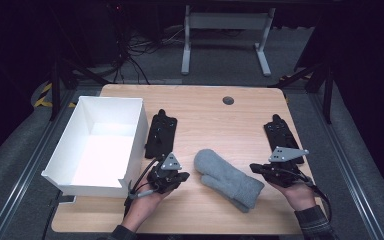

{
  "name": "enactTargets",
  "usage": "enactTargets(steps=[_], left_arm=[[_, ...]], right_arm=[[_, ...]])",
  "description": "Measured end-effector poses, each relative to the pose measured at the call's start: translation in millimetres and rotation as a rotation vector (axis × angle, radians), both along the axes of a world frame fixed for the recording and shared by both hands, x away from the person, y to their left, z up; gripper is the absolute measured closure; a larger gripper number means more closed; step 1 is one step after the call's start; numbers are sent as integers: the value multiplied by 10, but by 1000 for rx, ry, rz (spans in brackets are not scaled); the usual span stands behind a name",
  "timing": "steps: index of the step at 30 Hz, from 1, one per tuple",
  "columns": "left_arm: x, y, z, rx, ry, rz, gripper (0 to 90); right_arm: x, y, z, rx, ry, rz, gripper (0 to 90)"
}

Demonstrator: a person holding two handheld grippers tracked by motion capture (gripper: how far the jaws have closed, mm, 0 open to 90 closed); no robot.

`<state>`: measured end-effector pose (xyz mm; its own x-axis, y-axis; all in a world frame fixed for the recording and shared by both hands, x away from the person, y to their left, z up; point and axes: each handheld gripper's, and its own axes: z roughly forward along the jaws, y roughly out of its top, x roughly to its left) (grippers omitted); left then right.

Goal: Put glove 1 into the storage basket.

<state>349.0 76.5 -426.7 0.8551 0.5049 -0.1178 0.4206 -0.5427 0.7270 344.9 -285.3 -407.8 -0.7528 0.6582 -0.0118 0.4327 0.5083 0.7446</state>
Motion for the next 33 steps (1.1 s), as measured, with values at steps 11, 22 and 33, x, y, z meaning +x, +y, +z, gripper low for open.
enactTargets(steps=[11,22,33], left_arm=[[131,-471,221,-19,-48,-67,896],[393,-822,79,34,-24,-95,897],[483,-832,-8,57,13,-95,898]], right_arm=[[-32,-166,-235,-54,83,33,899],[-84,-221,-331,-67,129,55,900],[-142,-166,-393,-60,170,133,900]])
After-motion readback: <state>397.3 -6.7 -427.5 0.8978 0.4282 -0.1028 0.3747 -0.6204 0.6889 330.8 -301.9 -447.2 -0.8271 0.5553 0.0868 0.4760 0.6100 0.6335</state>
